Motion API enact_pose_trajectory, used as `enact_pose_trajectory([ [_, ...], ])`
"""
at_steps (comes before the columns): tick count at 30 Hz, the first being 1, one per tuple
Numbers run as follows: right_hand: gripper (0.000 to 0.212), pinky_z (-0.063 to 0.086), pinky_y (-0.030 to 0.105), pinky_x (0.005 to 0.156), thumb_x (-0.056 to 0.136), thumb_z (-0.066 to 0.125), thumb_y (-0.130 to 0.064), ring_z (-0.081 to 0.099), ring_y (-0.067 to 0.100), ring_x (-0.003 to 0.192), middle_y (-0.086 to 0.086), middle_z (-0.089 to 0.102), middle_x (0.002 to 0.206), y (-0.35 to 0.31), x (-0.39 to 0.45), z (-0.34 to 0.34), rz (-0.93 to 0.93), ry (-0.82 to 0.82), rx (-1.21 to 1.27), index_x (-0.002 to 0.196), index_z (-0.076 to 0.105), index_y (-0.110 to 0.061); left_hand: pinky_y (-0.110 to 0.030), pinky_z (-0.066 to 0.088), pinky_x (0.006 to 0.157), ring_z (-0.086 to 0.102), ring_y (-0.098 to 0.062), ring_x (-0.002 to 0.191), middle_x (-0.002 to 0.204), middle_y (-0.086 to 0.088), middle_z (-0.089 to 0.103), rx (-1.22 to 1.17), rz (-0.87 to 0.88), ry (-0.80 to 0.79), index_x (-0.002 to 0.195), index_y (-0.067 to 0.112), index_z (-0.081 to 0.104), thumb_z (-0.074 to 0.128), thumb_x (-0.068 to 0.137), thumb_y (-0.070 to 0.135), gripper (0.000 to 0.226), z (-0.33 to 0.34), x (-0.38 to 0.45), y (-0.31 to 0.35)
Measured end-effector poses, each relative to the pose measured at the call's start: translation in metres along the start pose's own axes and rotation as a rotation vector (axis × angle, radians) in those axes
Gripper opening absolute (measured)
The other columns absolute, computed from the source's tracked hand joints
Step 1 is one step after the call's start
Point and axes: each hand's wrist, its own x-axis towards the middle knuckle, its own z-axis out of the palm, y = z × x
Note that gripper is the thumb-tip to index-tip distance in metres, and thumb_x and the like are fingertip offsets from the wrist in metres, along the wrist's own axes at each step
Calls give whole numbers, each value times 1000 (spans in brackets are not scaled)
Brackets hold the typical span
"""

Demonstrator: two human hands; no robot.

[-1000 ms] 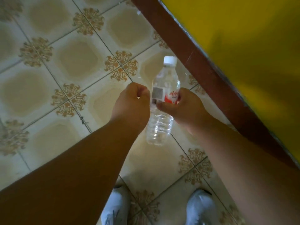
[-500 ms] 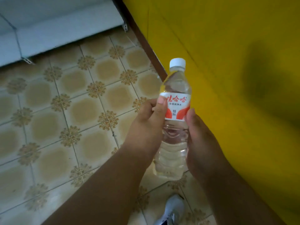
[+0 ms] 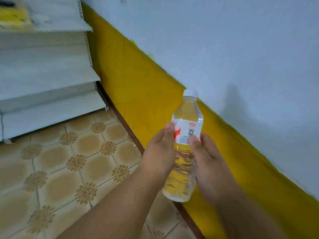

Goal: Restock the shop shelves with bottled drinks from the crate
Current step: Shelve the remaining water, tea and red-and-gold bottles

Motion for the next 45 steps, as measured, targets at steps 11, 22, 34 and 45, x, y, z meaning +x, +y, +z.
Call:
enact_pose_trajectory([
  [11,64,47,54,105,89,42,-74,66,22,117,2,71,122,-88,-66,-7,-148,459,7,130,64,-30,-43,59,79,75,-32,97,107,-16,76,-351,-93,-827,112,15,75,51,75,67,68,38,-1,104],
  [22,60,59,28,63,76,60,-78,72,8,77,-12,72,89,-128,-270,20,-270,1337,-223,104,61,-25,-27,59,67,74,-6,82,90,10,76,-152,113,-1283,97,40,69,38,91,72,45,61,-201,126],
  [34,61,60,35,84,80,40,-82,73,16,102,-2,77,108,-97,-592,119,-93,1609,162,108,76,-41,-23,53,52,75,-14,71,81,2,78,-83,-124,-1746,94,26,76,48,103,47,36,-23,-504,78],
  [45,42,46,24,93,92,26,-68,57,-12,110,-32,61,114,-35,-686,150,10,1892,-262,121,48,-48,-40,59,83,75,-14,89,95,10,77,114,-63,-1928,112,40,66,37,38,108,104,-57,-622,23],
])
